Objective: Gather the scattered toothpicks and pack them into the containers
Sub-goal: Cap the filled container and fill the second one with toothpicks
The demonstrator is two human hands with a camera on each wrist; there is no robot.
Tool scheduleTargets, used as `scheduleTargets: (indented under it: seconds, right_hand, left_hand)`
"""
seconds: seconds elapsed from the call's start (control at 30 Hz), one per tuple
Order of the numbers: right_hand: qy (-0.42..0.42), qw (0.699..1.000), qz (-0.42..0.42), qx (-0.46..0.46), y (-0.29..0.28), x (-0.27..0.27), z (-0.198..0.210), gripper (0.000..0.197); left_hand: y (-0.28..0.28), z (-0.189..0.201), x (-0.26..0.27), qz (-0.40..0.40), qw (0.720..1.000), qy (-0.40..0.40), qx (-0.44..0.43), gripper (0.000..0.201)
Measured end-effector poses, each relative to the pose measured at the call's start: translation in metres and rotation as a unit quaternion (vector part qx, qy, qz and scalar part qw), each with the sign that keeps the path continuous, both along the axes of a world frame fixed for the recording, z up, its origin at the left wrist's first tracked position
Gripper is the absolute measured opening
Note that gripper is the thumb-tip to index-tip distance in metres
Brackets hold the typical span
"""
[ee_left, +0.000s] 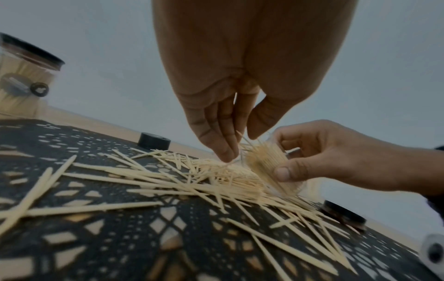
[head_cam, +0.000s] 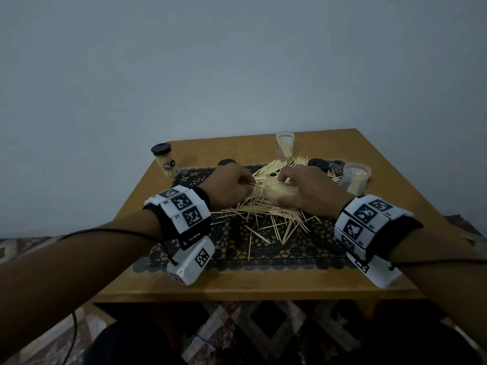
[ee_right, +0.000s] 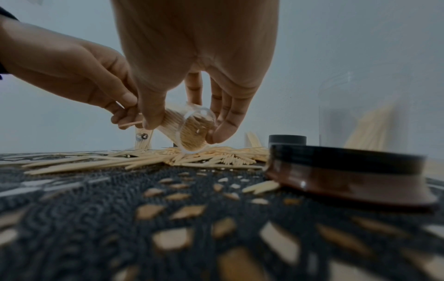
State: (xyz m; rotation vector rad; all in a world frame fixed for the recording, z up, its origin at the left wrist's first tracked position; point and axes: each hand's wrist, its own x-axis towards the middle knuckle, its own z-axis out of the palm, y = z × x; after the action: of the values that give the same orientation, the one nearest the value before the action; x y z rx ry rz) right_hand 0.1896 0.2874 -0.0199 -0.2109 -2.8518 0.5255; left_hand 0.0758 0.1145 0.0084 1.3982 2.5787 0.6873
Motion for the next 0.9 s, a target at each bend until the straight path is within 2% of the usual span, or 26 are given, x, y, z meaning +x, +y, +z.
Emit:
scheduleTargets:
  seconds: [0.17,0.27,0.33,0.43,0.57,0.77,0.9]
  right_hand:
    - [0.007,1.0,-0.004,0.003,0.0,0.001,0.0,0.048]
    - [0.013,1.0,0.004,-0.002,-0.001,0.002,0.001,0.046]
    - [0.011,1.0,0.007,-0.004,-0.001,0.002,0.002,0.047]
    - [0.009,1.0,0.012,-0.005,-0.001,0.002,0.001,0.046]
    - [0.014,1.0,0.013,-0.012,-0.001,0.003,0.001,0.041]
    - [0.038,0.999,0.027,-0.028,-0.002,0.003,0.002,0.04]
    - [0.05,0.998,0.031,-0.035,-0.003,0.002,0.002,0.039]
  left_hand:
    - [0.009,-0.003,0.011,-0.037,0.998,0.005,-0.052,0.047]
    - [0.005,-0.005,0.009,-0.032,0.998,0.03,-0.034,0.063]
    - [0.0,-0.006,0.006,-0.061,0.996,0.057,-0.027,0.068]
    - [-0.006,-0.01,0.002,-0.098,0.991,0.085,-0.027,0.063]
    - [-0.01,-0.011,-0.005,-0.088,0.991,0.101,-0.008,0.053]
    - [-0.012,-0.011,0.0,-0.146,0.983,0.107,0.029,0.055]
    - [-0.009,-0.009,0.001,-0.113,0.984,0.126,0.052,0.043]
